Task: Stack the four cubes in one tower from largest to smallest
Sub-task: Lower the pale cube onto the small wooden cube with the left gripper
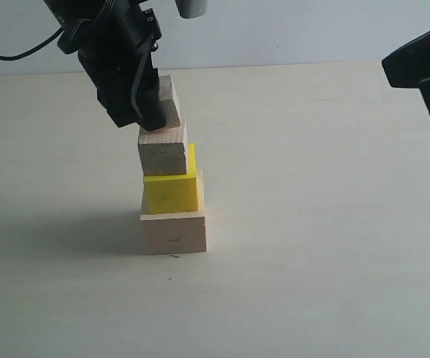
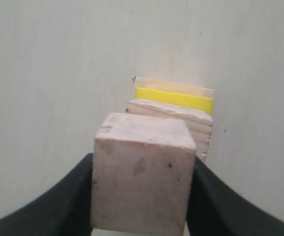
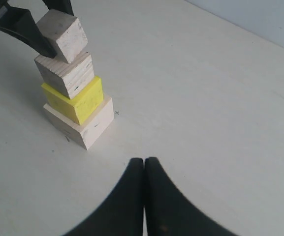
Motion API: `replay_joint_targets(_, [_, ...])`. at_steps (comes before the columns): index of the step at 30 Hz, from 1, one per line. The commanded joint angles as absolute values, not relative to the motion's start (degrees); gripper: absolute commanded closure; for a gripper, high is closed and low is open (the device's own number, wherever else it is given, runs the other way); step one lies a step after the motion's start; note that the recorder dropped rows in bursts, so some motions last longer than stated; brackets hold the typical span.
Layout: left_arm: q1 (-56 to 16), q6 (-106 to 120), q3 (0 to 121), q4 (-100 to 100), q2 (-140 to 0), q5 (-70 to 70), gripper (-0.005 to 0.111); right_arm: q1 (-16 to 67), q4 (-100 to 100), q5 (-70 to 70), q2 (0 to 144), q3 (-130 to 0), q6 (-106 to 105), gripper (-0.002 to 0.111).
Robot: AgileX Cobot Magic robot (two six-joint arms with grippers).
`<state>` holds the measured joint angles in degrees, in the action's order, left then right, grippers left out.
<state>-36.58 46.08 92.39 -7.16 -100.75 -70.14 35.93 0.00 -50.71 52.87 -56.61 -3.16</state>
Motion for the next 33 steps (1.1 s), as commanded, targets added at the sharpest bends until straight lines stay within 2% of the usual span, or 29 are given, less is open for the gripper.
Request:
replay_joint_targets(1, [-36.8,45.2,92.7,-7.1,-100.7,-70.0,0.107,35.6,0.0,-49.8,52.8,-56.4,-2.9,0.108])
replay_joint_targets(33, [-36.8,46.3,90.7,-8.0,-100.7,-70.0,0.107,35.6,0.0,-49.7,52.8,-56.4,-2.9,0.108])
